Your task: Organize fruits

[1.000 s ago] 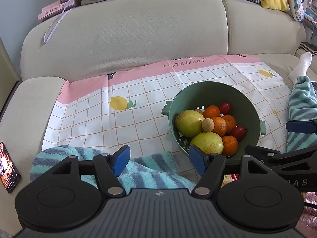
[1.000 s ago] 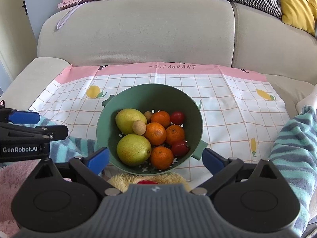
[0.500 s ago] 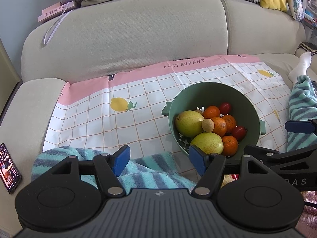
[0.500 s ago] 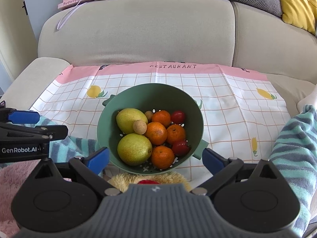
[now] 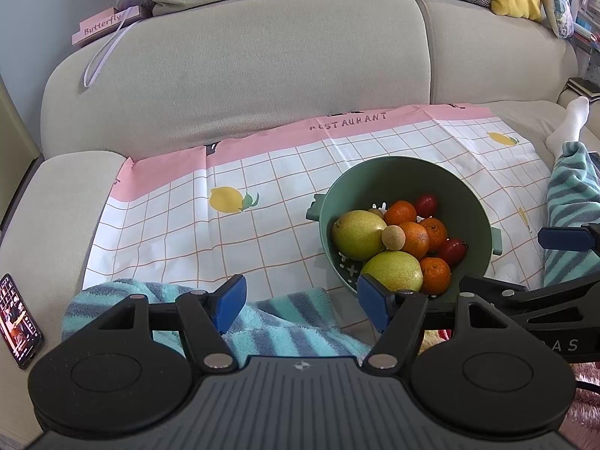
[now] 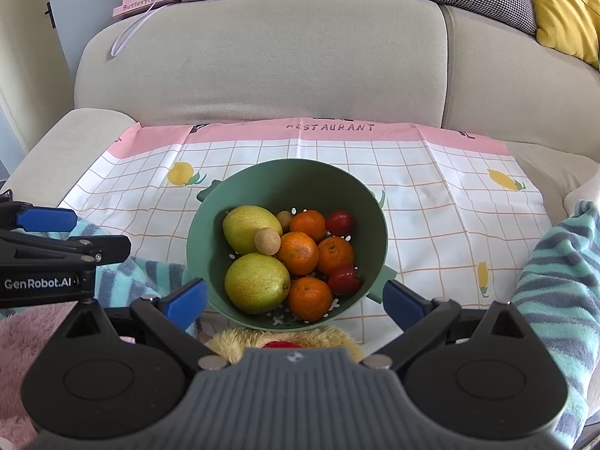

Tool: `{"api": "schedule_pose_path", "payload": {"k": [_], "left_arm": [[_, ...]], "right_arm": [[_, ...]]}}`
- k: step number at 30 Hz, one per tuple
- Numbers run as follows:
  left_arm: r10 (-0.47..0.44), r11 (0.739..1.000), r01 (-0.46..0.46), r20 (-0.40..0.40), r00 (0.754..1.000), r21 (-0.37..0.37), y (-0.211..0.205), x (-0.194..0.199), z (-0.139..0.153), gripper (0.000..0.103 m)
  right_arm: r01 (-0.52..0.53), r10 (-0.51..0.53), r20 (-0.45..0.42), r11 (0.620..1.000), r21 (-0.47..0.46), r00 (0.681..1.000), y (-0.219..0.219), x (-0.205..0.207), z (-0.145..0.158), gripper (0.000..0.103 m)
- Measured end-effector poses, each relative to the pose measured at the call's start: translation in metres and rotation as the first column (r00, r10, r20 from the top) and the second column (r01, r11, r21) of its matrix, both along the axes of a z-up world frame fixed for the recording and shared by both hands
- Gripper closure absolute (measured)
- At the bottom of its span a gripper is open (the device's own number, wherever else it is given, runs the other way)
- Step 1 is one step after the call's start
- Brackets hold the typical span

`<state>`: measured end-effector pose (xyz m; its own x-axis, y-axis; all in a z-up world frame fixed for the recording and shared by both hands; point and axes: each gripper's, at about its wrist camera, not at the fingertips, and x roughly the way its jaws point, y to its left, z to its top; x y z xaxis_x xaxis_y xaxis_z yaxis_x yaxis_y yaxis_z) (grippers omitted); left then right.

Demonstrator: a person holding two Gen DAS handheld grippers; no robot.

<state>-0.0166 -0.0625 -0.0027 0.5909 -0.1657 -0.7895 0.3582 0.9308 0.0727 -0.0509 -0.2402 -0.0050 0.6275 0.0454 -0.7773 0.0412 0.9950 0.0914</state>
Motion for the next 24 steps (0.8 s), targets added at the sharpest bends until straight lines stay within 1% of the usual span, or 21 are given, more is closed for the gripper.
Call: {"api": "schedule_pose_path", "payload": {"k": [24], "left_arm": [[-0.012, 1.000, 0.011, 0.009, 1.000, 0.010, -0.0005, -0.0001, 0.0054, 0.023]], "right_arm": [[0.003, -0.003, 0.000, 1.000, 0.001, 1.000, 0.0010, -0.0002, -0.0007, 0.006]]}}
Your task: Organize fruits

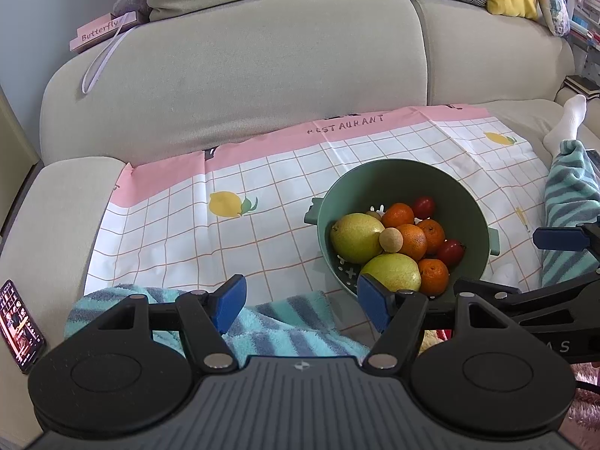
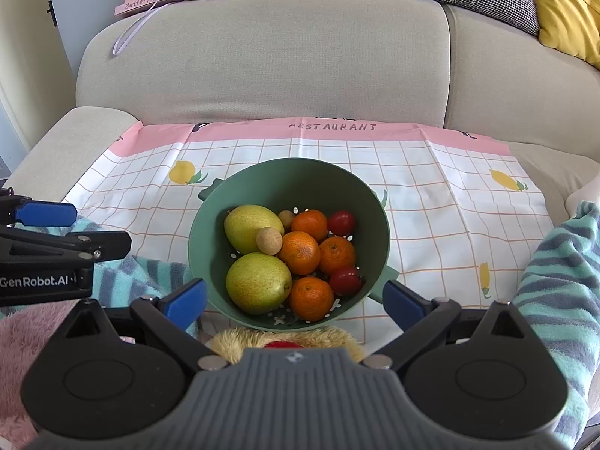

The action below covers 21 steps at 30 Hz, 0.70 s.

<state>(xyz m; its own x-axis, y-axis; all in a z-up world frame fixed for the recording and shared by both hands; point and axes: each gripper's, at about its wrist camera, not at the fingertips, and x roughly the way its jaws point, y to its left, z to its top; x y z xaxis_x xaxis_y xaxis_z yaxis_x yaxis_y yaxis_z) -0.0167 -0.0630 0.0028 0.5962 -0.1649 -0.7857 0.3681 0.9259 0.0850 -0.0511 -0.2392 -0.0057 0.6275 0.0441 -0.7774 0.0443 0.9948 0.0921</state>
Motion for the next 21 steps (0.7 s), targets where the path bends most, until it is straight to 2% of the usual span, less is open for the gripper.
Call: {"api": "schedule_pose_path", "payload": {"k": [21], "left_arm": [[-0.032, 0.999, 0.033, 0.035, 0.999, -0.019, -0.0005, -0.0062, 0.0032, 0.023]], "right_arm": [[-0.005, 0.005, -0.003, 1.000, 0.002, 1.000, 0.0007, 0.0002, -0.0013, 0.006]]}}
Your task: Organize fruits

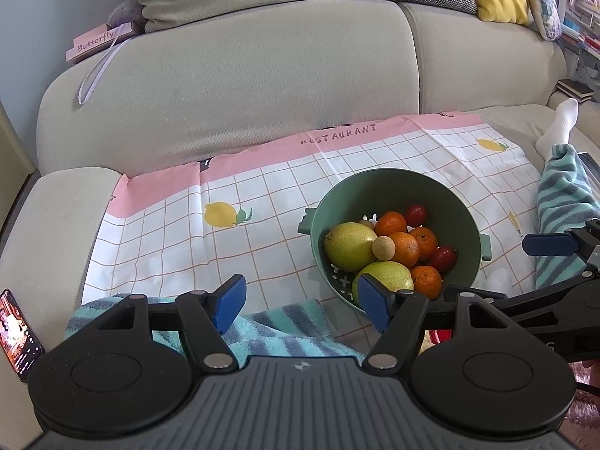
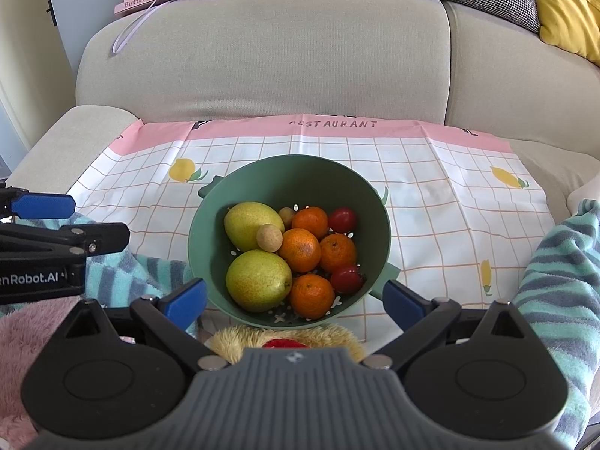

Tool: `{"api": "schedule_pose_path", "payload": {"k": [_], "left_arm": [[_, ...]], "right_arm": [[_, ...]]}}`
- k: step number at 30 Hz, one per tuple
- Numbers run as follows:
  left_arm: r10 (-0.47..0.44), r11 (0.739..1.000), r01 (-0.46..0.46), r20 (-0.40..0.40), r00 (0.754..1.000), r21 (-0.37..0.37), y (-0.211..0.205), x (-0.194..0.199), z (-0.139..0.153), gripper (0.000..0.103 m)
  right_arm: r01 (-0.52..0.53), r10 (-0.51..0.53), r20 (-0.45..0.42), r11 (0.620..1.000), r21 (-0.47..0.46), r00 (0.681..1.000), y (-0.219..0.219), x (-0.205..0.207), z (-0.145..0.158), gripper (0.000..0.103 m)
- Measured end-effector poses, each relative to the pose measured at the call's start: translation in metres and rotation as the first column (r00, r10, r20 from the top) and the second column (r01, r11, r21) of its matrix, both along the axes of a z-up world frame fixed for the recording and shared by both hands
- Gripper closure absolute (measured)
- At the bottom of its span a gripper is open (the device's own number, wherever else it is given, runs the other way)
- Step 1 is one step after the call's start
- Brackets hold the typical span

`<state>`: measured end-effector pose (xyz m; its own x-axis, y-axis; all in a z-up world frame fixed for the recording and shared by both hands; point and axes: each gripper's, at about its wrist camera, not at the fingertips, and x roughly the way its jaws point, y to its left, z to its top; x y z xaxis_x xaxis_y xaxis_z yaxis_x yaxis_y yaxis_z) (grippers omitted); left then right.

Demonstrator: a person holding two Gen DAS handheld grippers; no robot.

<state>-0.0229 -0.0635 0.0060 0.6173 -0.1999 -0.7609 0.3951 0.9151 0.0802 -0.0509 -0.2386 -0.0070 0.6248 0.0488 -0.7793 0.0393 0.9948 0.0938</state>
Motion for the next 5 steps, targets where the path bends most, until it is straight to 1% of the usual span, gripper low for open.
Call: {"api": "schedule_pose_path", "payload": {"k": [5], "left_arm": [[-0.001, 1.000, 0.001, 0.006, 1.000, -0.007, 0.0007, -0.0005, 0.0010, 0.023]], "right_arm": [[-0.002, 0.002, 0.000, 1.000, 0.000, 1.000, -0.0006, 0.0001, -0.0007, 0.006]]}}
